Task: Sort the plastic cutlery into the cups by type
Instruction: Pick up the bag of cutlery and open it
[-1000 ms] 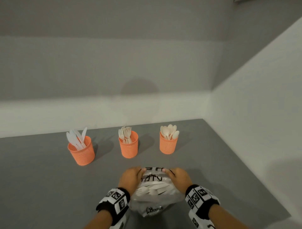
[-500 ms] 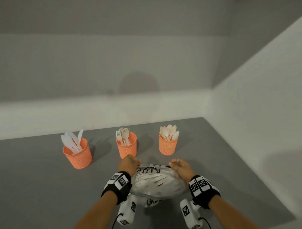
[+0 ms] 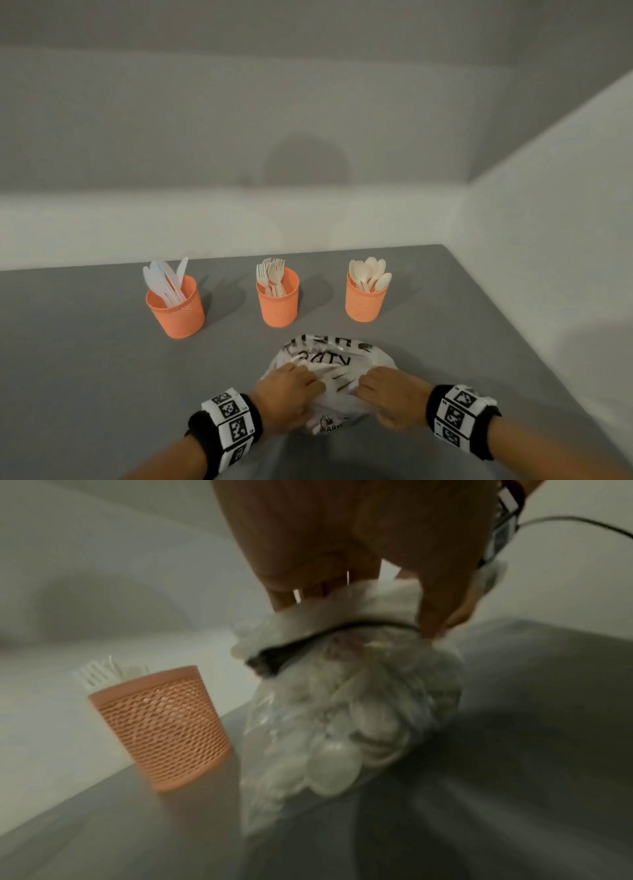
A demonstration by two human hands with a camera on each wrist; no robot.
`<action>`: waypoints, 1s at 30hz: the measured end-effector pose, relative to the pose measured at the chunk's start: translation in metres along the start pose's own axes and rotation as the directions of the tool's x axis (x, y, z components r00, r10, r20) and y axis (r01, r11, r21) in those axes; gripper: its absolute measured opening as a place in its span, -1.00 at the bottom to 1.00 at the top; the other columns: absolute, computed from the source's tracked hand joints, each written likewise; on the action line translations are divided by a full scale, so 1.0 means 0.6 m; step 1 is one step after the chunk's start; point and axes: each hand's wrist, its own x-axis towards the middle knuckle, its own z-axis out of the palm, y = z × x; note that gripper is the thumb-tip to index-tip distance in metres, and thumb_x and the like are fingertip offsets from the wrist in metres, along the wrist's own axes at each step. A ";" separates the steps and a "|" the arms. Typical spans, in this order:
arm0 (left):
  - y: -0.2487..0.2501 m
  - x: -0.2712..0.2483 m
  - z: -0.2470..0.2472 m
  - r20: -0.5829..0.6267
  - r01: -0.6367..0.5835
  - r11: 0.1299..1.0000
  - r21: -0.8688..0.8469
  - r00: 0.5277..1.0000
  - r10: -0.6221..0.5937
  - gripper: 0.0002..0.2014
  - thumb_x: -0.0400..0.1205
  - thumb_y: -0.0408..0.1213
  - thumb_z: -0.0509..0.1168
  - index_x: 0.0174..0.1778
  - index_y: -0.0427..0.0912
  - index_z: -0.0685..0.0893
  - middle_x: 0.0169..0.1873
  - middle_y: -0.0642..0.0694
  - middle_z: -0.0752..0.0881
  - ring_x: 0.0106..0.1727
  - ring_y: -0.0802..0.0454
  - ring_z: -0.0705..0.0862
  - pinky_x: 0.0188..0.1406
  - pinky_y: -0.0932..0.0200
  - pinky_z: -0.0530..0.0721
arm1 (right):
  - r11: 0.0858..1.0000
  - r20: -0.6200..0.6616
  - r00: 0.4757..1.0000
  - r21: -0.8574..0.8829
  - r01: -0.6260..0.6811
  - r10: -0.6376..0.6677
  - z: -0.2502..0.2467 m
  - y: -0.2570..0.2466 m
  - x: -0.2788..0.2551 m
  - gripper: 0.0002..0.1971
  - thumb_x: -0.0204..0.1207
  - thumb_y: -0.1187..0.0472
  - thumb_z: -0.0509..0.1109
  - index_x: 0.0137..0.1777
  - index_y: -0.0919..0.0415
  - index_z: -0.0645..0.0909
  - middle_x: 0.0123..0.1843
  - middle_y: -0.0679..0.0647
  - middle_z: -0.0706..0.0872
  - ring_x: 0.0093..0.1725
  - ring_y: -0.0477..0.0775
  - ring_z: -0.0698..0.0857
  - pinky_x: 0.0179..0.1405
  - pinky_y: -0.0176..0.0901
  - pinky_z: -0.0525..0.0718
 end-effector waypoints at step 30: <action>-0.010 -0.082 0.005 -0.188 0.151 0.979 -0.139 0.966 -0.176 -0.82 0.38 -0.06 0.28 -0.20 0.03 0.44 -0.23 0.09 0.58 -0.18 0.17 0.43 -0.20 0.33 0.39 | 0.995 -0.650 0.756 0.008 -0.095 0.077 0.061 -0.020 -0.016 -0.80 0.42 -0.06 0.29 -0.24 -0.03 0.33 -0.17 -0.14 0.32 -0.26 -0.16 0.35 -0.51 -0.40 0.41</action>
